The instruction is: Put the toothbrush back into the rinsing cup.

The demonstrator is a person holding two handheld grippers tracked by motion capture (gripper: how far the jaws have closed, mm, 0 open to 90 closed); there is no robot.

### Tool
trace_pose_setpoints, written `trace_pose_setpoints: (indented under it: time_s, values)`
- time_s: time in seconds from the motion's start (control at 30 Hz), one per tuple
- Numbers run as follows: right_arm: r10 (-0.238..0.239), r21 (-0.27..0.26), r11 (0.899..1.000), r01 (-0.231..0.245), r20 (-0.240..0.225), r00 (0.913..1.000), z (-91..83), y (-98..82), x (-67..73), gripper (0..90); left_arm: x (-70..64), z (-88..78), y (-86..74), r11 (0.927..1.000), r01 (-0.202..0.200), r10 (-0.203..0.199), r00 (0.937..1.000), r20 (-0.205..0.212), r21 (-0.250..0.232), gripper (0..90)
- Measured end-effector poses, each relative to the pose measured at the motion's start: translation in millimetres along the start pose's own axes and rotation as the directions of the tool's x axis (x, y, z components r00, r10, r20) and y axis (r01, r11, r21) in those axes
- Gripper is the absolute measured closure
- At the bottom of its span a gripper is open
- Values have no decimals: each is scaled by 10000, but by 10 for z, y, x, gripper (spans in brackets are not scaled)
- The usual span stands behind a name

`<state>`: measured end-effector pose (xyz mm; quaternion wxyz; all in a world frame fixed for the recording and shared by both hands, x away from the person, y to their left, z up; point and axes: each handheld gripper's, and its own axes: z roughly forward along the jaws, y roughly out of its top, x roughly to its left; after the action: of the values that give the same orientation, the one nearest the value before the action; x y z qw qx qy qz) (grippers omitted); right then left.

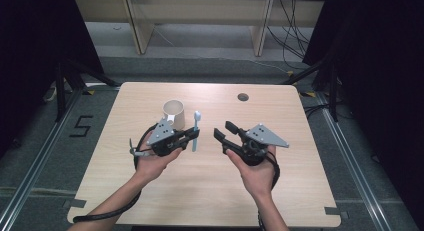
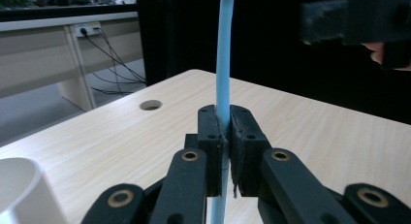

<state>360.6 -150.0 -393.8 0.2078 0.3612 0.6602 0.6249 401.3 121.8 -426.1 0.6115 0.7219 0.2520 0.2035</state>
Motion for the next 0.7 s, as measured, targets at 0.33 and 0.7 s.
trace_pose_setpoints:
  time_s: [0.33,0.7]
  values:
    - [-259,494,9986,183,1582,9871,-358,-360,-396,525,300,-265,133,9980,-514,476,9943,-953,-379,836]
    - [-749,1117,9926,475,2559,9638,-496,-746,-529,454,444,-375,211,9956,-92,-26,9921,-1258,-929,836]
